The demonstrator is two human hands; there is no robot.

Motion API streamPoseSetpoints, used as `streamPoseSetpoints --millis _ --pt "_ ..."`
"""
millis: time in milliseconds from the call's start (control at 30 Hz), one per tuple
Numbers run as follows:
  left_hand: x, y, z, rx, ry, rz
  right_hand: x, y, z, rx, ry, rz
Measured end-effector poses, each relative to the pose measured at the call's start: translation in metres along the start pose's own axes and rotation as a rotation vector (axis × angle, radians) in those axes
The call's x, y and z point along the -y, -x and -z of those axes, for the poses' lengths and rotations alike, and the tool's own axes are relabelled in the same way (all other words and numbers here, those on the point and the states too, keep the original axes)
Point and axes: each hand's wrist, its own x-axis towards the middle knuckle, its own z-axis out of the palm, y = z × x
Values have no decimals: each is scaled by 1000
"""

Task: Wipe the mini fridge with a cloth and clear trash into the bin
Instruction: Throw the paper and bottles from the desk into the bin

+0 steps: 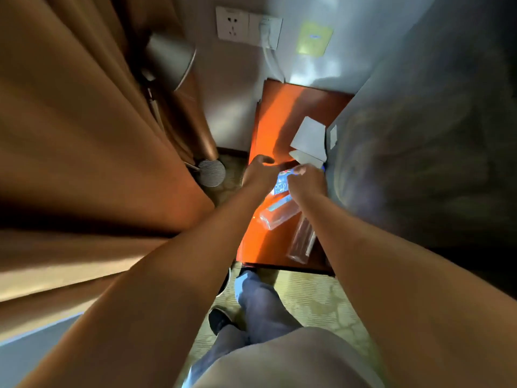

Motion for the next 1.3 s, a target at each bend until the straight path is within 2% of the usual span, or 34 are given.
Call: streamPoseSetpoints --millis 100,300,467,600,867,1033,1100,1200,1300 --pt "-13 -28 -10 77 15 20 11 -20 5 -44 130 61" --pt "-22 -80 -30 208 60 108 21 -74 -1 47 291 69" --pt "-15 -125 -52 282 -5 127 17 -102 -14 120 436 55" --pt "-15 -146 -68 249 112 211 11 -117 -22 160 574 79" --pt "-21 -183 -91 110 -30 201 12 -134 -31 109 637 44" --pt "-30 -191 -92 185 -114 174 9 -135 -36 111 689 122" --pt "-32 -189 -89 204 -18 195 10 -134 -31 97 749 158" --pt "-36 -175 -76 199 261 243 16 -127 -22 12 830 244" --pt "-42 -156 -56 196 274 214 22 -115 -18 -72 846 346"
